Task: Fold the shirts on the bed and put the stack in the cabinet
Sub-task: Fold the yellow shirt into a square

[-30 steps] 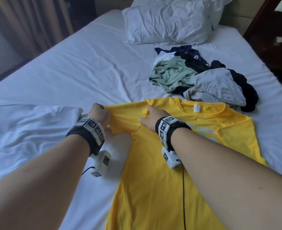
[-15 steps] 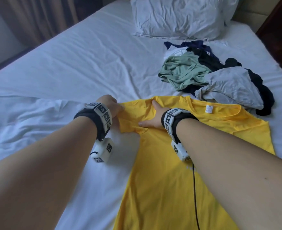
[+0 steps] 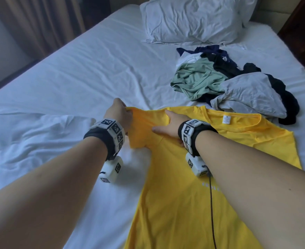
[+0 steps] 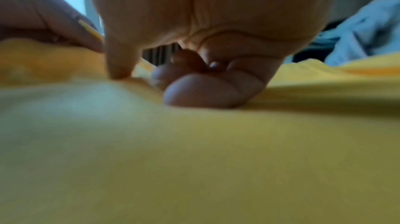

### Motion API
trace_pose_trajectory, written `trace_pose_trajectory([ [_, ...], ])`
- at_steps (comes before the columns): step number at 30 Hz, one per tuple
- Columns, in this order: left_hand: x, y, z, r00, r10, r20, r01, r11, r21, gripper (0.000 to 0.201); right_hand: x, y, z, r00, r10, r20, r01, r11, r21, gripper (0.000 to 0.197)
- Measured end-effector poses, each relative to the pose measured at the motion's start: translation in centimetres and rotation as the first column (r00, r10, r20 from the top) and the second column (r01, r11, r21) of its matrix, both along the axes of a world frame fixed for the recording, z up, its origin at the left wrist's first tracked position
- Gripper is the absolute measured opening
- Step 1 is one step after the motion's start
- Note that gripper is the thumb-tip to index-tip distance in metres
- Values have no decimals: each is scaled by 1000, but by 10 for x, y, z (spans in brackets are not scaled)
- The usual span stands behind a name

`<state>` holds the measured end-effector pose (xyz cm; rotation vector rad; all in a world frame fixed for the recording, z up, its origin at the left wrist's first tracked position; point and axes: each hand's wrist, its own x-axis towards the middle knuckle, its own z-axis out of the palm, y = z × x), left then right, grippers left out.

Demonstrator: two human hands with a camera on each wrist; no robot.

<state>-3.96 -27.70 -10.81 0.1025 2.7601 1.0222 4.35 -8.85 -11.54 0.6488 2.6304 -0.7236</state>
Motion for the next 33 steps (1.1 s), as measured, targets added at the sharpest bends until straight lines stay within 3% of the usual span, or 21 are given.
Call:
trace_pose_trajectory([
  [1,9,11,14,998,-48,-31,49,998,31,18,5,5,0,986,-141,-88,124,977,-175,89],
  [2,19,22,29,993,-109,-42,112,989,93,23,11,11,1,938,-318,-137,250,895,-369,71],
  [4,41,47,55,976,-219,15,206,938,278,41,28,24,2,775,-632,-36,428,565,-706,55],
  [5,50,56,63,966,-253,60,218,913,345,48,38,28,2,705,-707,58,449,381,-809,55],
  [6,58,63,66,957,-275,96,222,902,369,53,48,31,3,664,-737,127,443,251,-860,59],
  [8,65,68,59,951,-286,120,241,925,294,53,63,34,0,642,-747,173,427,160,-890,65],
  [10,67,68,47,951,-289,104,271,949,158,44,72,35,-2,632,-763,136,431,200,-880,59],
  [12,67,66,33,948,-305,96,299,952,67,25,77,36,-3,636,-770,50,448,316,-836,52],
  [14,69,64,21,924,-368,108,373,927,-32,16,79,38,0,697,-711,-97,482,564,-671,58],
  [16,72,63,10,876,-450,173,477,862,-174,36,81,36,4,797,-551,-246,456,817,-353,63],
  [18,73,62,2,825,-493,276,560,781,-277,55,82,32,1,907,-326,-265,308,945,-108,77],
  [19,73,61,-1,808,-497,317,579,768,-274,61,82,30,-3,960,-196,-201,194,981,-32,91],
  [21,69,57,-6,789,-501,355,594,768,-238,71,83,26,-15,1000,5,-16,-4,998,68,116],
  [23,66,56,-10,773,-509,378,613,753,-239,79,86,25,-25,991,78,113,-90,990,106,129],
  [30,47,61,-29,711,-536,456,673,707,-218,86,84,22,-40,975,92,201,-131,973,188,145],
  [33,48,64,-33,725,-504,470,654,718,-238,84,83,25,-43,973,104,207,-142,973,180,144],
])
